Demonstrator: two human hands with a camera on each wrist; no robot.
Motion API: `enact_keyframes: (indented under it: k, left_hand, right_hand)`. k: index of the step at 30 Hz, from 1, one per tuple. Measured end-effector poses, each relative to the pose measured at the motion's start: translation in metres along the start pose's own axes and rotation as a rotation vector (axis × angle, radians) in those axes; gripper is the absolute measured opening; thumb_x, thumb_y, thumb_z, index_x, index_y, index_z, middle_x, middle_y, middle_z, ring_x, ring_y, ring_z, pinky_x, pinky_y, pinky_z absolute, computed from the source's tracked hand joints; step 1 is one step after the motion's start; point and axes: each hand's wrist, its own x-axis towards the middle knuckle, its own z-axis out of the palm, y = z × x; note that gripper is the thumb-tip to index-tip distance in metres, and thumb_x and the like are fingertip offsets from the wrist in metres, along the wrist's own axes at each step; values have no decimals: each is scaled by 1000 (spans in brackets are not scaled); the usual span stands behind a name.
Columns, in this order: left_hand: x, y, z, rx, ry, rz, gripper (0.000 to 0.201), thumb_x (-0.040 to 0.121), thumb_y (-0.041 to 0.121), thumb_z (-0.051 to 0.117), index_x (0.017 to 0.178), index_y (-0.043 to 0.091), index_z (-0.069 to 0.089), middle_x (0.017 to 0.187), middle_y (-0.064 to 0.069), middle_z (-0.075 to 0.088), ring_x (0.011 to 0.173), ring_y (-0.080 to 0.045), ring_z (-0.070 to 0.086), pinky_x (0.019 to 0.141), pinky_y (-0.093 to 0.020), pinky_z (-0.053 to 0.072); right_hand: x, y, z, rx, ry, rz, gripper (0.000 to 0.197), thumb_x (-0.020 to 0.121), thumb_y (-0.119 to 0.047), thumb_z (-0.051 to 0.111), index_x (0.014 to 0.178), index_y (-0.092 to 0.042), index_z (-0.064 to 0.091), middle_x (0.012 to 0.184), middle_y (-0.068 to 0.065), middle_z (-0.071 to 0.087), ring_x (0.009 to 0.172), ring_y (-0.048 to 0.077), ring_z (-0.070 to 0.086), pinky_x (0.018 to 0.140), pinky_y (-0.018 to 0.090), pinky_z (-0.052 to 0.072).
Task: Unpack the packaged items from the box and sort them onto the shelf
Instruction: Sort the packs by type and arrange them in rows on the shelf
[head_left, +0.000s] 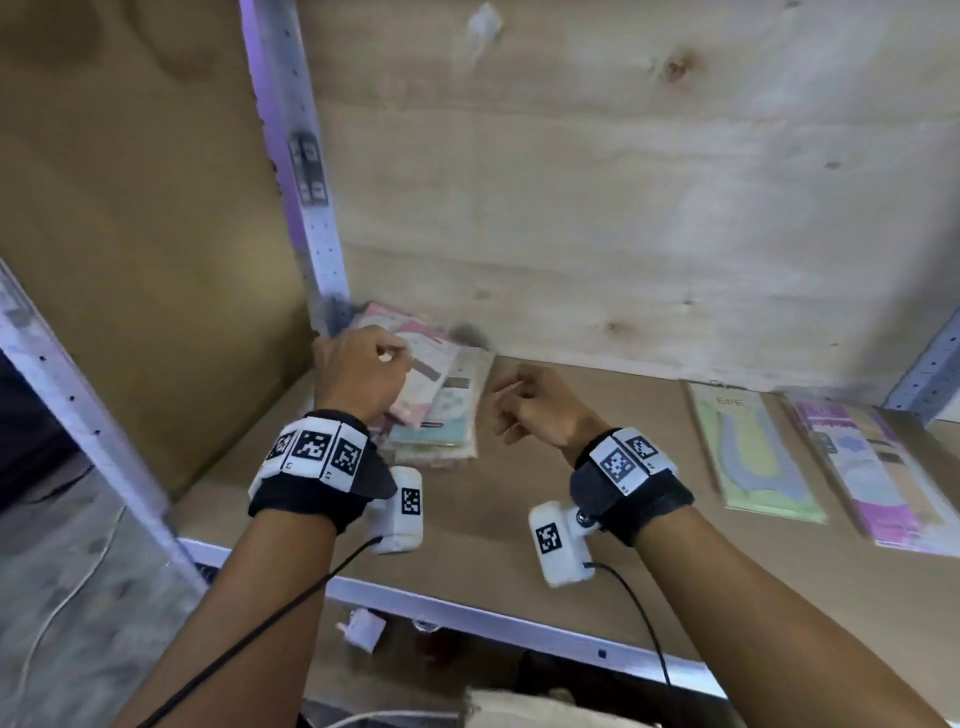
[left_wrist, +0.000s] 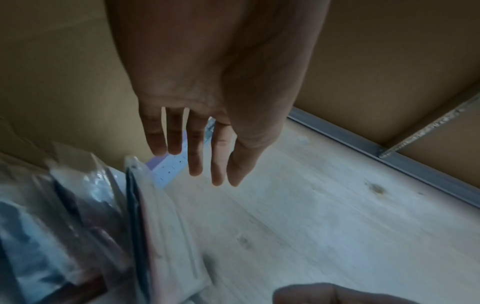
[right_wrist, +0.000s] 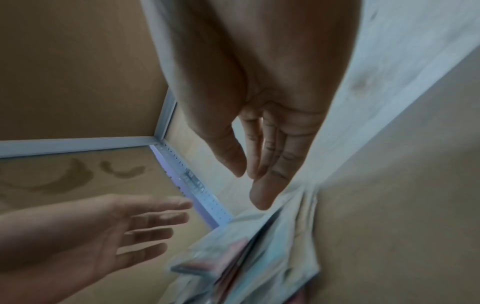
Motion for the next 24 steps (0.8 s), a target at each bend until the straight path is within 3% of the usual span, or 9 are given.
enact_keyframes:
  k: [3,5,9,11,13,15,17,20,24]
  left_hand:
    - [5,-17,-9,36,-9,-48,29,92,28,63,117,16,71,128,-13,66,126,-33,52,109,-35,35]
    - [5,-25,-10,17,-69,-82,33,92,26,65,121,12,69,130,-15,64,121,-34,57,99,-31,43]
    - [3,-32,-6,-32,-247,-114,35,92,30,68,120,9,69,126,-10,67,116,-29,62,103,-36,48]
    - [3,-35,-4,-77,-280,-134,26,91,31,69,111,14,73,117,-7,72,108,-26,67,100,-40,51]
    - [2,-37,0,-133,-305,-156,20,91,30,69,102,15,76,108,-6,75,99,-26,70,96,-40,55]
    - [-2,-33,6,-155,-349,-161,15,92,27,67,93,14,76,100,-8,77,83,-21,72,88,-37,59]
    - [-5,-26,12,-196,-407,-173,14,94,22,66,91,12,74,96,-10,77,70,-15,69,81,-33,61]
    - [-11,-4,22,-426,-437,-213,11,93,19,66,93,10,72,95,-10,73,76,-21,73,86,-39,61]
    - [-18,33,33,-792,-433,-341,29,92,39,68,109,17,64,113,-9,66,85,-26,75,79,-34,63]
  right_hand:
    - [17,-10,33,119,-25,14,16,94,3,53,110,0,54,83,17,58,61,24,62,61,34,59]
    - [27,-9,50,183,-32,82,19,95,2,53,111,-6,49,82,16,58,59,25,61,66,41,59]
    - [36,7,66,134,9,159,46,89,-6,67,126,-11,39,71,11,61,55,24,56,64,38,53]
    - [36,13,63,103,60,172,53,82,-11,76,121,-13,40,79,11,63,61,23,57,66,38,53]
    - [34,19,54,134,63,199,40,80,-10,78,108,-9,49,94,15,69,74,26,67,72,41,58]
    - [28,25,40,283,17,246,13,84,-5,73,92,-7,64,97,16,74,69,20,71,56,30,57]
    - [19,29,27,387,14,281,5,86,-5,69,89,-9,69,91,11,75,60,14,65,45,21,45]
    - [2,33,0,421,64,216,7,88,-7,68,93,-13,66,88,9,74,69,17,59,55,23,42]
    - [-30,26,-31,303,156,-9,12,88,-7,69,99,-3,70,95,18,73,84,29,65,75,39,48]
